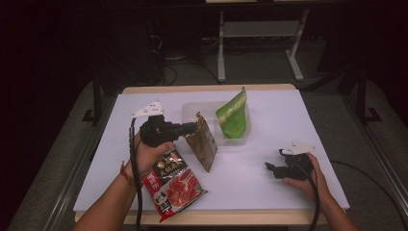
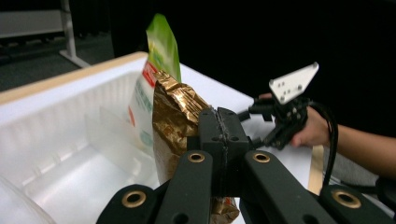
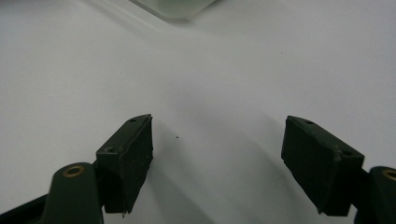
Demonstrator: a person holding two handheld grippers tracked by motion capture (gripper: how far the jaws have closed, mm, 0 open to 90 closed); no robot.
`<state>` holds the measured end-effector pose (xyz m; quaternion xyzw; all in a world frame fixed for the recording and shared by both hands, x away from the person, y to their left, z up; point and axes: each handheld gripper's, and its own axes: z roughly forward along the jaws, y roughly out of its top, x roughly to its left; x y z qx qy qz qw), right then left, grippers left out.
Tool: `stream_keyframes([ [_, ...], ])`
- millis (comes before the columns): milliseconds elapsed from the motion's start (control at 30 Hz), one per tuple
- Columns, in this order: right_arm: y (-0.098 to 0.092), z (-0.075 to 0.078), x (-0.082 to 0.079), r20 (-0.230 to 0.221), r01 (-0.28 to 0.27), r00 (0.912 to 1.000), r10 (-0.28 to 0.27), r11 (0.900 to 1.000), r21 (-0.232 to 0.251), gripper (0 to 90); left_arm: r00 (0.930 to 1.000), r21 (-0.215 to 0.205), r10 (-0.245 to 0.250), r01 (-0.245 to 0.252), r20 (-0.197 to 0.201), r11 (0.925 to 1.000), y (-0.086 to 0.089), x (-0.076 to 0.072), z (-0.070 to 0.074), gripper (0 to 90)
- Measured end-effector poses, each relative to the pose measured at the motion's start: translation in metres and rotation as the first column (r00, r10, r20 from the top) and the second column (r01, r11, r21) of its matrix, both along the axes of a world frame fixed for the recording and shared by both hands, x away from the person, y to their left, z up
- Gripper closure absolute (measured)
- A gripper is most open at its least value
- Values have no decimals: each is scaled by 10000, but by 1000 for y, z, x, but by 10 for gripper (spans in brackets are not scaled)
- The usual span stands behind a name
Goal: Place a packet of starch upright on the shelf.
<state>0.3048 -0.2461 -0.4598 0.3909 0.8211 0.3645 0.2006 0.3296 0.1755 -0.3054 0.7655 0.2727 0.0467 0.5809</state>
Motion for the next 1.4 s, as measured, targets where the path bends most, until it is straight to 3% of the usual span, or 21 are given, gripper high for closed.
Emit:
stream_keyframes([
  [67, 0, 0, 0, 14, 2, 10000, -2, 10000, -8, 242, 9998, -224, 158, -156, 111, 9996, 2, 2, 6, 900],
  [267, 0, 0, 0, 29, 8, 10000, -8, 10000, -43, 242, 9988, -319, 385, -376, 290, 9988, -2, 15, 16, 900],
  [567, 0, 0, 0, 46, 14, 10000, -14, 10000, -64, 242, 9983, -696, 294, -259, 501, 9972, -14, 27, 29, 900],
  [733, 0, 0, 0, 37, 13, 10000, -13, 10000, -61, 242, 9967, -600, 476, -437, 664, 9972, -18, 33, 37, 900],
  [1100, 0, 0, 0, 42, 9, 10000, -9, 10000, -58, 241, 9934, -722, 1010, -970, 535, 9927, -34, 62, 34, 900],
  [1400, 1, 0, 0, 38, -36, 10000, 36, 9999, -126, 240, 9834, -575, 1673, -1635, 702, 9849, -50, 85, 28, 900],
])
